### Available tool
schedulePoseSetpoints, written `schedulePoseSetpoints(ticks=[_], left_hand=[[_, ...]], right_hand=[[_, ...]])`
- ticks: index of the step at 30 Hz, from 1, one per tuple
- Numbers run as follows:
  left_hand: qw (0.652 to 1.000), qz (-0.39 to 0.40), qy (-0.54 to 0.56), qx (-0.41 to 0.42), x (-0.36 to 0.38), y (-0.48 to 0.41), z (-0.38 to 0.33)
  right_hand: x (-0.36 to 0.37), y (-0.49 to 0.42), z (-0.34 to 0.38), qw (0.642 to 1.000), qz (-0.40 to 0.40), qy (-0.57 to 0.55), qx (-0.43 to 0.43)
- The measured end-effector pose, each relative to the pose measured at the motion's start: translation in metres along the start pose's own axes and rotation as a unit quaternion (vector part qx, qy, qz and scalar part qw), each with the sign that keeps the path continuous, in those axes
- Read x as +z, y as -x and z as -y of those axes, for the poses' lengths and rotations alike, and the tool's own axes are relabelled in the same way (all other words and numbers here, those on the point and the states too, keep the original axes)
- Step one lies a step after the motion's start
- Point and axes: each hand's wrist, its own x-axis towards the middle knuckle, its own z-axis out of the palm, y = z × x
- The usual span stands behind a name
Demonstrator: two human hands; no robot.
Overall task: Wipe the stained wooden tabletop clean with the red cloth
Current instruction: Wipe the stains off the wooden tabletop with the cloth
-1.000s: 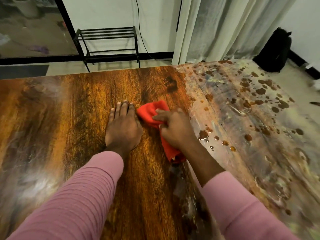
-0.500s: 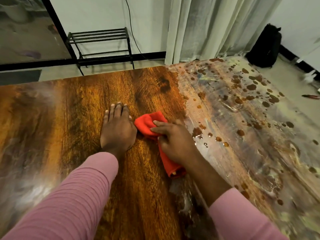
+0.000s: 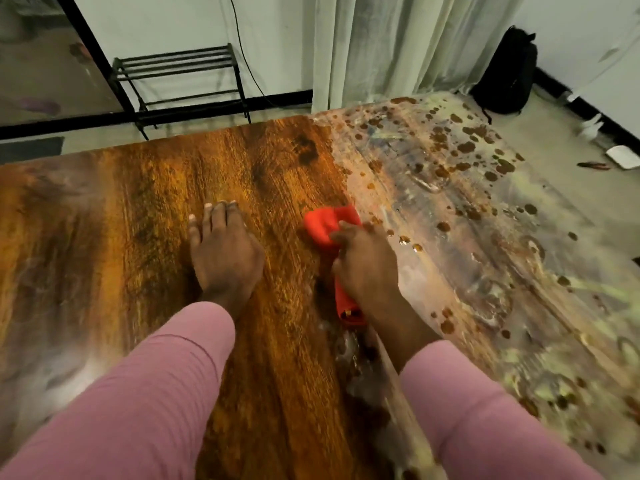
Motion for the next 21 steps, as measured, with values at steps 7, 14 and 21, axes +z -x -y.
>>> schedulePoseSetpoints(ticks=[7,14,21], left_hand=[[0.997,0.035,0.048,-0.042,-0.019,0.130,-0.011],[0.994,0.094,0.034,-0.051,-0.018,0.196,-0.014],[0.993,0.113,0.015,-0.037,-0.015,0.195,-0.013]], right_hand=[[-0.001,0.056,0.026,0.986,0.091,-0.034,-0.134],[-0.019,0.072,-0.003,0.998,-0.018,0.006,0.052],[-0.016,0.127,0.016,0.987,0.091,-0.063,-0.115]])
